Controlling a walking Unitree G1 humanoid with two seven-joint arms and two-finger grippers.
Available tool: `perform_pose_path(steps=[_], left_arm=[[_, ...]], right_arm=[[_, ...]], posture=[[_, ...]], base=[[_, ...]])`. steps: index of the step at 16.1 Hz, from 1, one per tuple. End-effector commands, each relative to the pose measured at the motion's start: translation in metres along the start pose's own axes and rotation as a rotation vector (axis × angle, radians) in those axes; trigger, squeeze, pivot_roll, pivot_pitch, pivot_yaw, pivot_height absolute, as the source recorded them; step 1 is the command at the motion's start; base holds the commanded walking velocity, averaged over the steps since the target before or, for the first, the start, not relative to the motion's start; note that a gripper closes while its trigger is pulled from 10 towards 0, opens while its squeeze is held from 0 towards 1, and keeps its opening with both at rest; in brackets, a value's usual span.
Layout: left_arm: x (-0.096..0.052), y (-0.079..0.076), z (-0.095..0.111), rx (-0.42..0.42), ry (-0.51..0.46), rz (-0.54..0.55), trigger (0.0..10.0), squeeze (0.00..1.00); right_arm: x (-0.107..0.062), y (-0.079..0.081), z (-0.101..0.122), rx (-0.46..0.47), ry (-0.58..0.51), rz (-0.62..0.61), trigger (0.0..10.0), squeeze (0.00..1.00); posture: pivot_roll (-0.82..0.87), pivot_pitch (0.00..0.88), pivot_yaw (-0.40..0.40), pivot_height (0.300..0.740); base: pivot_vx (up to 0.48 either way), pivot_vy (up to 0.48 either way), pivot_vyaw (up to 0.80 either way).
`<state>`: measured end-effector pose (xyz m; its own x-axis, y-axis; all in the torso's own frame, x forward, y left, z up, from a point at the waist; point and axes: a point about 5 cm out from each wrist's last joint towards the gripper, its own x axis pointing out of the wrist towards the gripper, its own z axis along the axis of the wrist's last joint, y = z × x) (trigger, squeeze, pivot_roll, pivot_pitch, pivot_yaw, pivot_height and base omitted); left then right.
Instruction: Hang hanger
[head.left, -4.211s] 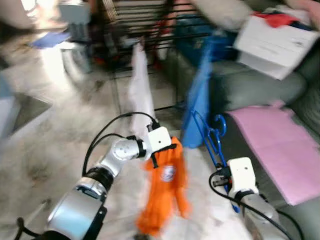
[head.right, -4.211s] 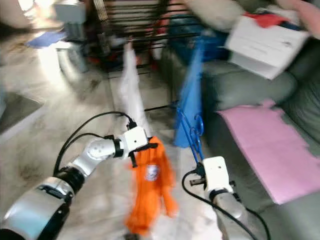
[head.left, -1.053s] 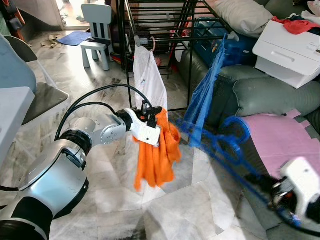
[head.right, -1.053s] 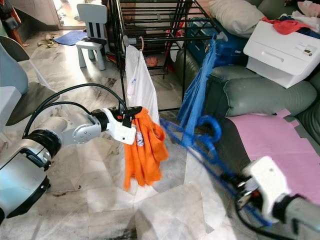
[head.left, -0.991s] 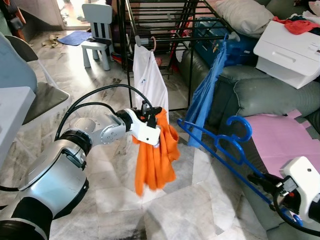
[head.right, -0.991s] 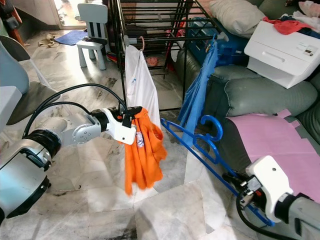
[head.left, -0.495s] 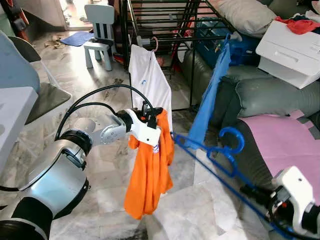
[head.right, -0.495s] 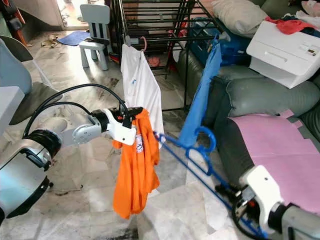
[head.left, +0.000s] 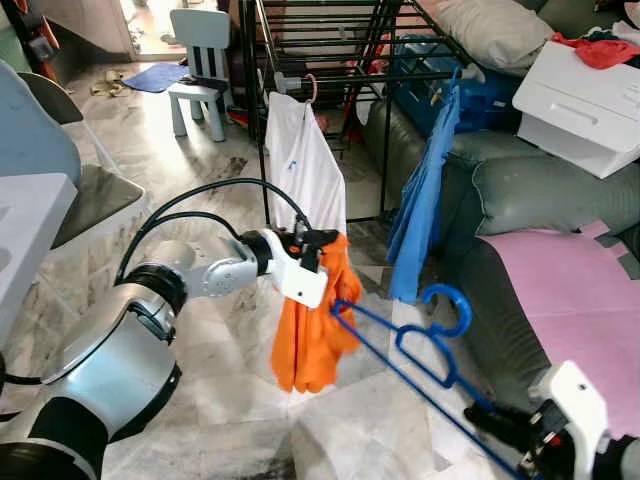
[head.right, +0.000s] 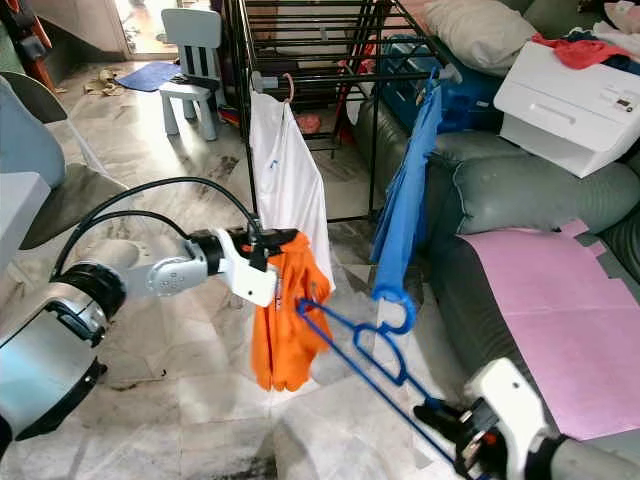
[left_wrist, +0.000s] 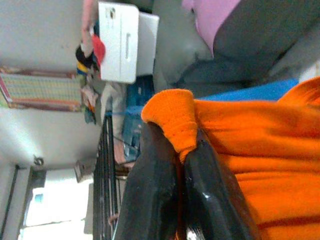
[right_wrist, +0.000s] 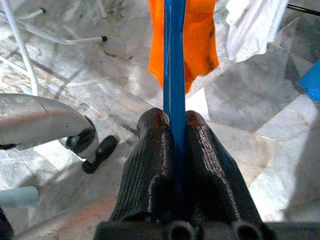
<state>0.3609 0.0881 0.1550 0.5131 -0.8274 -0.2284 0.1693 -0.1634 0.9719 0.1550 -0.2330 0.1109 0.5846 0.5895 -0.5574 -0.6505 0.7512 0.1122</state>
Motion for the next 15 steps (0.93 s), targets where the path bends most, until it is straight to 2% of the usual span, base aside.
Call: perform_pose_path(steps=[1,4,7,10,11,12,13,15], left_arm=[[0.005,0.009,0.007,0.004,-0.048,0.05,10.0,0.0],[0.011,0.021,0.019,-0.05,-0.148,0.112,10.0,0.0],[0.012,0.029,0.029,-0.098,-0.228,0.156,10.0,0.0],[0.01,0.034,0.027,-0.122,-0.219,0.184,10.0,0.0],[0.009,0.036,0.025,-0.133,-0.216,0.196,10.0,0.0],[0.008,0.036,0.024,-0.151,-0.212,0.191,10.0,0.0],[0.008,0.03,0.025,-0.149,-0.207,0.158,10.0,0.0],[0.009,0.022,0.025,-0.154,-0.198,0.126,10.0,0.0]], right_arm=[[0.002,0.001,0.001,0.004,-0.006,0.005,10.0,0.0],[0.008,-0.001,-0.008,0.044,-0.008,-0.019,10.0,0.0],[0.014,-0.028,-0.019,0.153,-0.054,-0.218,10.0,0.0],[0.014,-0.037,-0.028,0.225,-0.063,-0.292,10.0,0.0],[0.013,-0.043,-0.03,0.269,-0.086,-0.335,10.0,0.0],[0.009,-0.056,-0.033,0.363,-0.142,-0.417,10.0,0.0],[0.009,-0.057,-0.031,0.368,-0.152,-0.42,10.0,0.0],[0.013,-0.049,-0.023,0.326,-0.168,-0.359,10.0,0.0]], posture=[[-0.04,0.0,-0.016,0.74],[-0.03,0.0,-0.016,0.74],[-0.02,0.0,-0.021,0.74],[-0.02,0.0,-0.027,0.74],[-0.02,0.0,-0.03,0.74],[-0.01,0.0,-0.031,0.74],[-0.01,0.0,-0.03,0.74],[-0.02,0.0,-0.029,0.74]], base=[[0.0,0.0,0.0],[0.0,0.0,0.0],[0.0,0.0,0.0],[0.0,0.0,0.0],[0.0,0.0,0.0],[0.0,0.0,0.0],[0.0,0.0,0.0],[0.0,0.0,0.0]])
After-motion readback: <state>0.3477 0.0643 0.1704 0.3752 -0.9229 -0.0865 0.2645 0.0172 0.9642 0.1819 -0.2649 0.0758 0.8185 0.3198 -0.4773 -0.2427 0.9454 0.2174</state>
